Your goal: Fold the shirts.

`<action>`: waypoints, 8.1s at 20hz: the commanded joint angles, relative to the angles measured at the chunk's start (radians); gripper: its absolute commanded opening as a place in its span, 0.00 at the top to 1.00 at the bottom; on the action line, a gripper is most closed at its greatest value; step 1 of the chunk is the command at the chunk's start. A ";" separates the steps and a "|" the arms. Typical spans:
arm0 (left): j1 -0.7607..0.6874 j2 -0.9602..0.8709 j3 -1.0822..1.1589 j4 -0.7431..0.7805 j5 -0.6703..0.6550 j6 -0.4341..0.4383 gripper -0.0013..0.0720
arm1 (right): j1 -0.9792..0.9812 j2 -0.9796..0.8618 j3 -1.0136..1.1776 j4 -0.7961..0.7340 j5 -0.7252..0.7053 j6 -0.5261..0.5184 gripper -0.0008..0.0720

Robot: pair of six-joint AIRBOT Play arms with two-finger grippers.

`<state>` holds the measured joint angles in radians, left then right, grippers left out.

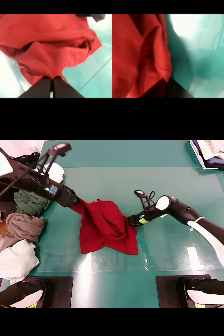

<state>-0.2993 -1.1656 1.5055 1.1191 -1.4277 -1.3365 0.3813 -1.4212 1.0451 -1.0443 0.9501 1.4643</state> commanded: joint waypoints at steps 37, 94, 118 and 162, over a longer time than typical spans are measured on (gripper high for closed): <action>0.185 -0.185 -0.058 0.110 0.288 -0.105 0.57 | -0.351 0.032 0.524 -0.231 0.258 0.127 0.97; 0.185 0.187 -0.705 0.022 0.184 -0.077 0.95 | -0.850 0.505 -0.274 -0.230 0.488 0.007 0.38; 0.185 0.187 -0.628 -0.053 0.257 -0.077 0.95 | -0.730 0.407 -0.331 -0.175 0.332 -0.027 0.96; 0.185 -0.061 -0.271 0.201 0.768 -0.103 0.95 | -0.489 -0.014 0.513 -0.449 0.211 0.169 0.97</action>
<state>-0.1150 -1.1679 1.2465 1.3106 -0.8303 -1.4414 -0.1326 -1.3796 1.5967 -1.4715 1.3361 1.6085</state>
